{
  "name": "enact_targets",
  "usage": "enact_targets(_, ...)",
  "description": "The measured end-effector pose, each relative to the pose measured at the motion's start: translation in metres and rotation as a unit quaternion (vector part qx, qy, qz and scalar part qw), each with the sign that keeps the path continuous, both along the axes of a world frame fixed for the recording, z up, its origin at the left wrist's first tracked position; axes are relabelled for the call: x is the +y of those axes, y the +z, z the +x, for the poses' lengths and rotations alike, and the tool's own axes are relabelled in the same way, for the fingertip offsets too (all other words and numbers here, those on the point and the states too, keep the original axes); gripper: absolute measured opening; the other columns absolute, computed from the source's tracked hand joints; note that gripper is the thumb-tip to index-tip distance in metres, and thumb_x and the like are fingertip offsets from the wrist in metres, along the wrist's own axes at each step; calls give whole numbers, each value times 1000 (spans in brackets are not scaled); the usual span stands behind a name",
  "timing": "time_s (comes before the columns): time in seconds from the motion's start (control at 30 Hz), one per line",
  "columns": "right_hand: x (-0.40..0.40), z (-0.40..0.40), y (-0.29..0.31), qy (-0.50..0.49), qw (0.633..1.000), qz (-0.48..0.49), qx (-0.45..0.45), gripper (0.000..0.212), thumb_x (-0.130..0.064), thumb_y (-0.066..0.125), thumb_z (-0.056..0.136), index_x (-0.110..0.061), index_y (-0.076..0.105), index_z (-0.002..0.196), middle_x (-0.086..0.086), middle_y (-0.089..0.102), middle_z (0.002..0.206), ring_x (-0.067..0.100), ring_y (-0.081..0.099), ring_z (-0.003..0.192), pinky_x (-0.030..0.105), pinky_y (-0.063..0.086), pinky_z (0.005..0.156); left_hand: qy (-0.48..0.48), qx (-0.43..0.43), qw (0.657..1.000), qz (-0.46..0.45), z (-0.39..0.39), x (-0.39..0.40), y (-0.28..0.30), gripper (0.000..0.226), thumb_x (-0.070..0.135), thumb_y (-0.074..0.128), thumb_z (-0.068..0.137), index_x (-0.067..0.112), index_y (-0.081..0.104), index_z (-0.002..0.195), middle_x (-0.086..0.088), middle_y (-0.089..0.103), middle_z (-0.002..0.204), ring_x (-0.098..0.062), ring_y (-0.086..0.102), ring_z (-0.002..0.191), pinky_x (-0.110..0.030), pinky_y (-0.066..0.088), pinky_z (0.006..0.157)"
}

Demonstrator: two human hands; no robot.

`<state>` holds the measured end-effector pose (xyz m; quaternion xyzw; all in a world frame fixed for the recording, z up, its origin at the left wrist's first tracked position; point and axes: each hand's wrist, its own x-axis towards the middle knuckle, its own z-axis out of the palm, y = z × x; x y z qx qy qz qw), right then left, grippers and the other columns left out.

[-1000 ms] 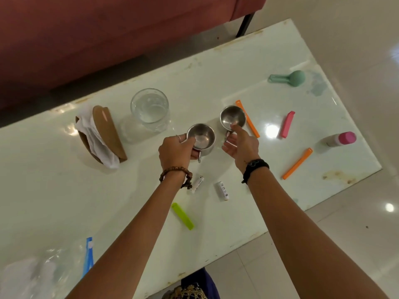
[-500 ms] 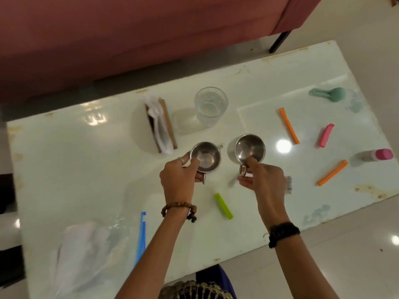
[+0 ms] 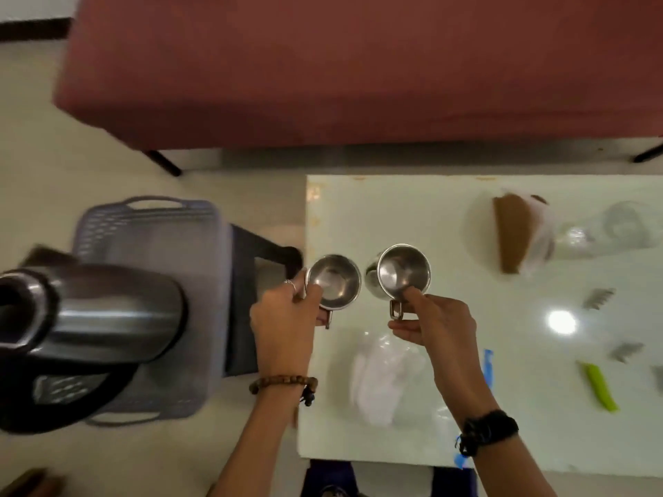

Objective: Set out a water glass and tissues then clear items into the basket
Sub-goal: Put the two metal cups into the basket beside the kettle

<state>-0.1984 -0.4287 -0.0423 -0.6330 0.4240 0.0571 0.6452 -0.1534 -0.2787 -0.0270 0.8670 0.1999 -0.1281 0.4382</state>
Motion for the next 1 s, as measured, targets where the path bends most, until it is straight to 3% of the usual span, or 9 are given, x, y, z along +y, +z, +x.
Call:
enact_targets(0.07,44,21,10,24,1000,13,-11,27,-19,62,84,-7,70,62,5,72,64,19,71,56,19,56,52,20,-22,1000,4,19,47,18,19,18,56,87,18,68,72,-10,68,56,-20,67,55,-34,58,67)
enact_targets(0.2,123,65,24,72,997,24,-34,28,-19,62,84,4,68,69,12,72,70,19,72,58,27,60,60,48,-44,997,42,58,129,48,17,16,55,87,13,72,89,-3,64,52,-11,65,52,-7,51,55)
enact_targets(0.3,177,95,27,98,993,29,-58,28,-19,65,83,7,66,73,19,72,76,25,72,64,36,61,66,63,-53,993,90,90,183,57,21,15,53,85,3,69,79,-11,67,56,-21,66,55,-29,58,64)
enact_targets(0.4,218,120,22,133,988,26,-70,30,-21,65,84,8,67,73,21,71,76,24,71,64,42,61,69,29,-49,979,198,124,217,53,19,14,51,85,1,61,75,-10,65,67,-19,62,57,-18,51,58)
enact_targets(0.53,254,148,6,158,987,14,-36,30,-19,62,85,2,66,65,20,71,73,35,70,69,52,57,76,-36,21,952,304,168,233,36,22,14,48,89,-4,60,94,-22,66,97,-37,62,91,-38,48,73)
enact_targets(0.7,277,167,-20,167,986,8,15,26,-19,63,85,3,66,72,22,72,76,36,70,69,51,57,75,-105,147,918,353,200,251,14,23,7,57,84,-4,62,104,-20,65,105,-34,61,98,-37,50,77)
enact_targets(0.8,283,178,-39,150,985,59,61,23,-19,62,87,-7,61,67,11,67,71,23,64,54,37,60,63,-83,217,933,274,212,276,-3,30,5,60,83,-6,60,111,-22,63,114,-33,61,99,-37,52,85)
enact_targets(0.9,291,185,-52,149,980,96,95,20,-21,60,88,-9,61,71,5,63,68,14,58,52,22,54,43,-20,259,960,108,221,301,-11,33,-3,51,87,-11,52,120,-26,58,120,-30,56,82,-30,55,72)
enact_targets(1.0,302,189,-65,158,978,72,114,26,-26,61,84,-2,68,94,11,67,89,21,59,72,30,54,56,-10,338,937,86,226,315,-22,17,-1,51,89,-13,61,84,-23,68,71,-31,59,69,-37,53,86)
